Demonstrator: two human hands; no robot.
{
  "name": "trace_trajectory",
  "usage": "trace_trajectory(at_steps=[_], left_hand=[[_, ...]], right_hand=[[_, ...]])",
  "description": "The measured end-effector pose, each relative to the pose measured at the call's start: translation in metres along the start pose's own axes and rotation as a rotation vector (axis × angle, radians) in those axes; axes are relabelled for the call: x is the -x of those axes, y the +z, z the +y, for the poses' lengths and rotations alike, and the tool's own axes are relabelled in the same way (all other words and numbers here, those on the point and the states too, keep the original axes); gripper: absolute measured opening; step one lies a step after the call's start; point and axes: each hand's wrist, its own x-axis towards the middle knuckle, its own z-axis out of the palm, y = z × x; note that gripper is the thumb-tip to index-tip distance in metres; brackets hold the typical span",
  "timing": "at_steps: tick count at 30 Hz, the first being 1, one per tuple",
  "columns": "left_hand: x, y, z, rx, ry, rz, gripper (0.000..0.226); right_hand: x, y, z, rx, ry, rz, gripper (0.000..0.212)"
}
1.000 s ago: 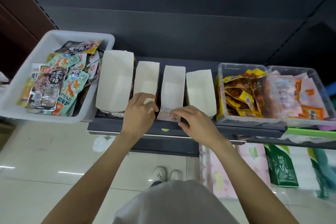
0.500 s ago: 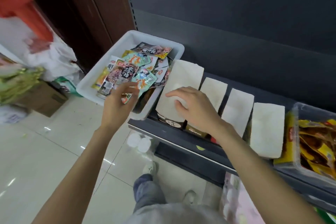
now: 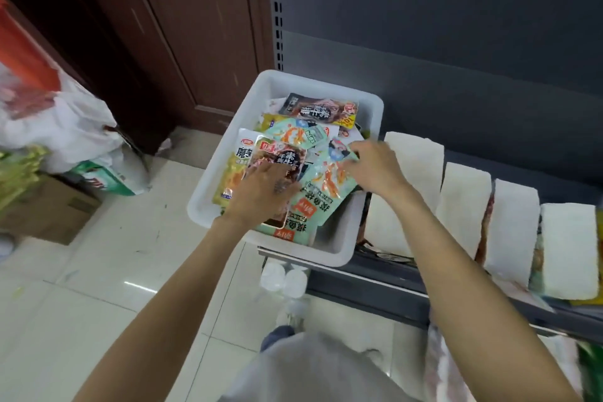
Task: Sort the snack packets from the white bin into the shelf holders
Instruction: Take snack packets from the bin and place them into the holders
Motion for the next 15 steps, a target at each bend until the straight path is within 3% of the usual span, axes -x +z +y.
trace_trajectory(at_steps=[2, 4, 7, 10, 12, 14, 15], left_hand=[[-0.001, -0.008, 0.003, 0.282, -0.075, 0.074, 0.045], [0.0, -0.017, 0.013, 0.678, -0.21, 0.136, 0.041], [-0.003, -0.022, 0.031, 1.216, -0.277, -0.074, 0.05], [-0.005, -0.025, 0.056, 1.455, -0.237, -0.262, 0.058], [-0.007, -0.023, 0.069, 1.538, -0.252, -0.198, 0.051], [-0.007, -0.023, 0.081, 1.552, -0.272, -0.079, 0.022], [-0.008, -0.023, 0.086, 1.515, -0.264, -0.027, 0.019]], right_hand=[[0.007, -0.014, 0.012, -0.279, 0.088, 0.167, 0.009], [0.022, -0.021, 0.017, -0.726, 0.167, 0.282, 0.017], [0.04, -0.016, 0.012, -1.295, 0.219, 0.299, 0.03], [0.051, -0.002, 0.002, -1.407, 0.238, 0.329, 0.045], [0.057, 0.009, 0.001, -1.417, 0.259, 0.356, 0.046], [0.062, 0.015, 0.001, -1.413, 0.275, 0.366, 0.044], [0.065, 0.017, 0.003, -1.397, 0.279, 0.369, 0.043]])
